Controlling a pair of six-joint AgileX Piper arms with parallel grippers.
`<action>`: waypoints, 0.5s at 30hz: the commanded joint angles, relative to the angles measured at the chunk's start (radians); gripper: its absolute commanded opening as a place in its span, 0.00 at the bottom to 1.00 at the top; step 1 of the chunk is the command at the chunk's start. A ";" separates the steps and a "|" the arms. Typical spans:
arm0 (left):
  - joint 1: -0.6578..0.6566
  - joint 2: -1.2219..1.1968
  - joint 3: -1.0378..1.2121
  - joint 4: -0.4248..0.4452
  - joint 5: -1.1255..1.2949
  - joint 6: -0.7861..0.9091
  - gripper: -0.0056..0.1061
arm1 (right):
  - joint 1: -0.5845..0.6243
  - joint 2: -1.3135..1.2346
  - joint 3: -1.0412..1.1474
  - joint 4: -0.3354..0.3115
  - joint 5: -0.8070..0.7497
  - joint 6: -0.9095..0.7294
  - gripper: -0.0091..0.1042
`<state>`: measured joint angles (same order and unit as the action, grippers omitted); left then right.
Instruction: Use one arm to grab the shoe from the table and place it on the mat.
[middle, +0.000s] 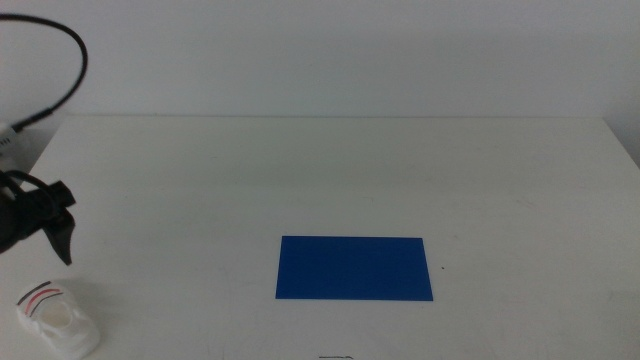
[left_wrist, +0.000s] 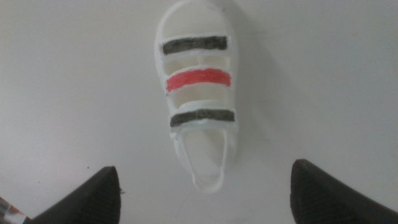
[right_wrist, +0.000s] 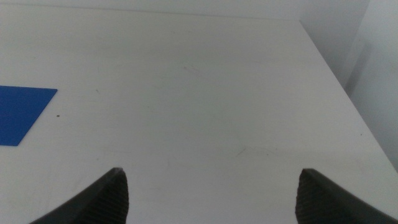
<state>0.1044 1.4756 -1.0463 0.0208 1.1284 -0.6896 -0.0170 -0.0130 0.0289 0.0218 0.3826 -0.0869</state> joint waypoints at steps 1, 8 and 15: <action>-0.002 0.009 -0.029 -0.008 -0.005 -0.009 0.89 | -0.004 -0.019 -0.019 -0.008 -0.056 -0.012 0.91; -0.002 0.110 -0.029 -0.007 -0.014 0.006 0.89 | -0.004 -0.019 -0.019 -0.008 -0.056 -0.012 0.91; -0.001 0.198 -0.028 0.003 -0.013 0.045 0.89 | -0.004 -0.019 -0.019 -0.008 -0.056 -0.012 0.91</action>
<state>0.1044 1.6963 -1.0463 0.0204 1.1078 -0.6517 -0.0170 -0.0130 0.0289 0.0218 0.3826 -0.0869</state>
